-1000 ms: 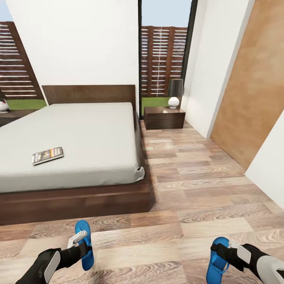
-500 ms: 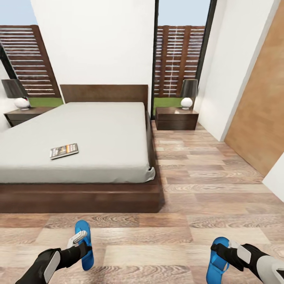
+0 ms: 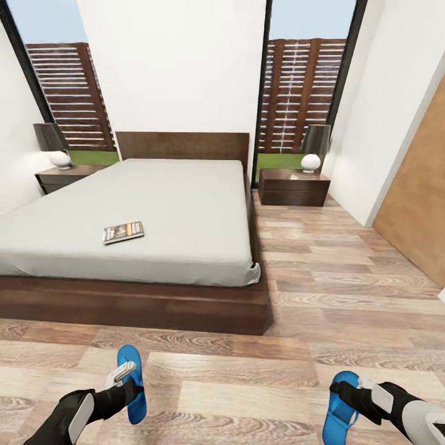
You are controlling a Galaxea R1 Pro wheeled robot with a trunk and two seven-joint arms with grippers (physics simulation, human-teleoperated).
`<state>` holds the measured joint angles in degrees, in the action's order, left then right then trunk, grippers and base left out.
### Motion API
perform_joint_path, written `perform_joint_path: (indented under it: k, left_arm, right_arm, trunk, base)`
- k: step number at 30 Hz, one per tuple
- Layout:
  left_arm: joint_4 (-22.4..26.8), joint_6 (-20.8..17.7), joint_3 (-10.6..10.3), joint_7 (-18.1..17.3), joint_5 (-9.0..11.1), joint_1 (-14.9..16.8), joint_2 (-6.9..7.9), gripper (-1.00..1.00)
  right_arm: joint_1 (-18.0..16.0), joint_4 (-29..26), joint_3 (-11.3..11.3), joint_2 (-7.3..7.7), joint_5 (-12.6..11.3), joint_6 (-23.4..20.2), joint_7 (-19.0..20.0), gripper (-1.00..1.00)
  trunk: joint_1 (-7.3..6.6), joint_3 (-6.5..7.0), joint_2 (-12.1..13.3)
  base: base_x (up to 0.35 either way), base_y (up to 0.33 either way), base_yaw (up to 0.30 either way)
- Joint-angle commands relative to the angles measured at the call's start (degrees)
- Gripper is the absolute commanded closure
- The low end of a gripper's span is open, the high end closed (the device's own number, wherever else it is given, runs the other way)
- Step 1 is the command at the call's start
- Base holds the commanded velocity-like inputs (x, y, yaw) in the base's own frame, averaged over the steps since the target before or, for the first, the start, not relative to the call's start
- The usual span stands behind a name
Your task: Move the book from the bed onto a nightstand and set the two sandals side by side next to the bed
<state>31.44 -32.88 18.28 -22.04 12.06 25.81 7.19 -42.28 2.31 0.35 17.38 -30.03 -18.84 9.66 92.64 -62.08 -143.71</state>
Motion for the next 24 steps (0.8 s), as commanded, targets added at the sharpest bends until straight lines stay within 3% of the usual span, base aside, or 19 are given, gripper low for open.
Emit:
perform_joint_path:
  k: [1, 24]
  left_arm:
    - [0.02, -0.43, 0.25, -0.2, 0.16, 0.03, -0.01, 1.0]
    - [0.02, -0.35, 0.26, -0.21, 0.16, 0.03, 0.02, 1.0]
  right_arm:
    - [-0.08, 0.15, 0.03, 0.02, -0.07, -0.05, 0.3, 1.0]
    - [-0.08, 0.2, 0.13, -0.15, 0.24, 0.02, 0.41, 1.0]
  trunk:
    - [-0.01, -0.05, -0.02]
    - [-0.01, -0.05, -0.02]
  base:
    - [0.005, 0.042, 0.02]
    - [0.089, 0.125, 0.002]
